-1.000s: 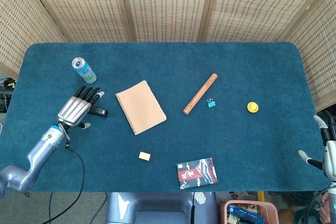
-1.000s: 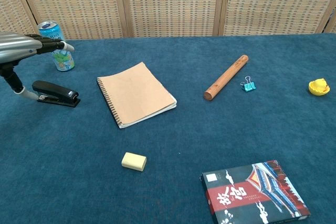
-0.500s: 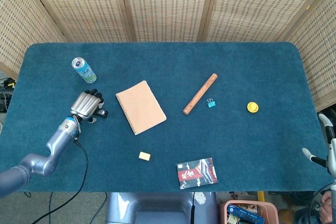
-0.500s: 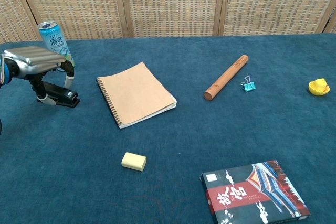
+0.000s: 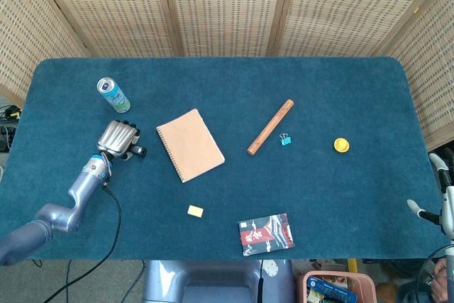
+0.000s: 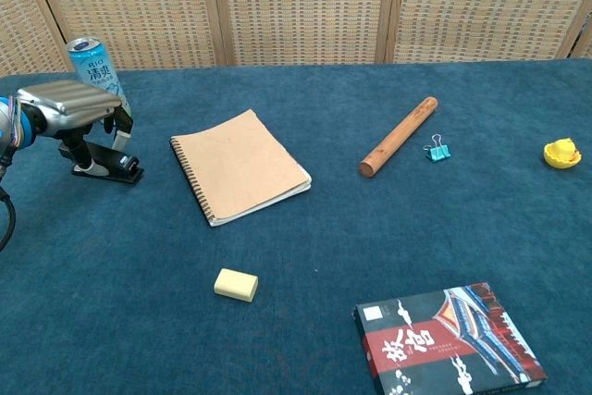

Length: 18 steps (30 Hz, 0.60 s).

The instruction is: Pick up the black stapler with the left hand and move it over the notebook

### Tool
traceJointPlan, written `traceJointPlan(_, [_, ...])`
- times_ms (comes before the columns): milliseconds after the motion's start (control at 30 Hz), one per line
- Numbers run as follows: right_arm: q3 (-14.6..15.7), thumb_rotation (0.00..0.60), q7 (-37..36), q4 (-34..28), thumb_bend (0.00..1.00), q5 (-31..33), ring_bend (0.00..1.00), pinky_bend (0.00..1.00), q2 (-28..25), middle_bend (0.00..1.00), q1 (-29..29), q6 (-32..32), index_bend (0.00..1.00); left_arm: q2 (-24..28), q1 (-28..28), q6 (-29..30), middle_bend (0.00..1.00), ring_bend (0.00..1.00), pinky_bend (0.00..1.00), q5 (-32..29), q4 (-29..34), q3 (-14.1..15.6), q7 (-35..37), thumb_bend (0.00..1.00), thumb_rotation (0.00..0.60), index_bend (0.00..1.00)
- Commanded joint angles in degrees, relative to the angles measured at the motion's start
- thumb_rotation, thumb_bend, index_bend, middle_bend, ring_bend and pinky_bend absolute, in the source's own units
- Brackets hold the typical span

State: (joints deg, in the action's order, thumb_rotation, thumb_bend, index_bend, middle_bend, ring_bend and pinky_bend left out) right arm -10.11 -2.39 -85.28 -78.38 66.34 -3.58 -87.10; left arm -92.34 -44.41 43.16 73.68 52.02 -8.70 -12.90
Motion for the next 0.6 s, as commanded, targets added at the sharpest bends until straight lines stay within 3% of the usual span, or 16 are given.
traceJointPlan(33, [0.0,0.6,-0.2,0.0,0.0,0.0,0.0,0.0,-0.1,0.0,0.0,0.0,0.0,1.3,0.1,1.5,0.44,0.35,0.43,0.9,1.9,0.0,1.1,0.32,0.6,0.66])
traceJointPlan(233, [-0.1,0.6,-0.9,-0.1,0.0,0.3,0.0,0.0,-0.4,0.0,0.2,0.2,0.0,8.8,-0.1,7.0,0.44,0.35,0.43,4.3,15.5,-1.0,1.2,0.32,0.6,0.66])
traceJointPlan(367, [-0.2,0.6,-1.2,0.3,0.0,0.8,0.0,0.0,-0.4,0.0,0.2,0.4,0.0,12.9,-2.0,8.4,0.44,0.35,0.43,5.8,24.5,-2.3,-4.0,0.32,0.6,0.66])
traceJointPlan(500, [-0.4,0.6,-1.2,1.0,0.0,1.8,0.0,0.0,-0.2,0.0,-0.1,1.5,0.0,11.3,-6.5,6.4,0.44,0.35,0.43,5.0,27.5,-3.5,-15.7,0.32,0.6,0.66])
traceJointPlan(600, [-0.6,0.6,-1.4,1.3,0.0,2.3,0.0,0.0,-0.1,0.0,-0.1,1.9,0.0,8.2,-9.5,5.6,0.44,0.35,0.43,3.5,26.4,-4.2,-23.8,0.32,0.6,0.66])
